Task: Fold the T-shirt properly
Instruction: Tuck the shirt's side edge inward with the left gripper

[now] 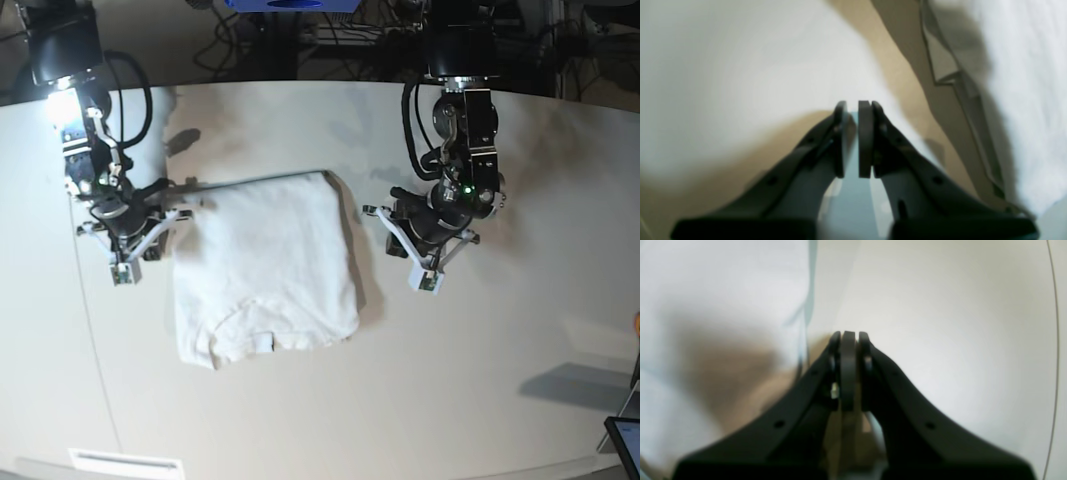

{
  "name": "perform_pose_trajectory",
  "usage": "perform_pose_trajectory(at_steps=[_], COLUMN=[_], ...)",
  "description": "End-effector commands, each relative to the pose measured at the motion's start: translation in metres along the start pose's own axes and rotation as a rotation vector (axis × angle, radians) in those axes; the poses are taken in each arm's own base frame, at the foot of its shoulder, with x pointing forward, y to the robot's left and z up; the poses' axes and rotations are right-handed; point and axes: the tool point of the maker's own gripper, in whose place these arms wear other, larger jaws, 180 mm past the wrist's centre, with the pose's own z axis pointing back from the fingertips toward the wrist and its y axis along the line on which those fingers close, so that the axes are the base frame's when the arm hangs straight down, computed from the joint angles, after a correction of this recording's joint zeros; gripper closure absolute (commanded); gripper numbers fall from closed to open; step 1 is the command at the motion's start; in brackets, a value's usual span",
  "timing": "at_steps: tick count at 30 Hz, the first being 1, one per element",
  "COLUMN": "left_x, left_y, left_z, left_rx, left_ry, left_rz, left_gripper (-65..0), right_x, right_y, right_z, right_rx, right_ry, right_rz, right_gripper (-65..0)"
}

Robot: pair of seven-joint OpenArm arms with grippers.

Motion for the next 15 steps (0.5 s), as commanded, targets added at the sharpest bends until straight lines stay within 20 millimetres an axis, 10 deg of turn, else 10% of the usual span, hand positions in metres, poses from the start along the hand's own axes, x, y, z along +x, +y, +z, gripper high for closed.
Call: perform_pose_trajectory(at_steps=[1, 15], left_x=[0.025, 0.043], left_y=[-0.002, -0.007], left_z=[0.003, -0.010], left_rx=[-0.010, -0.037], left_ry=[-0.069, -0.086], left_rz=[-0.008, 0.014], left_gripper=[-5.0, -5.0], right_x=[0.001, -0.022], right_y=[-0.003, 0.026], right_z=[0.003, 0.018], right_rx=[-0.003, 0.051], right_ry=[0.003, 0.022], right_rz=[0.008, -0.016], right_gripper=[-2.5, -2.5])
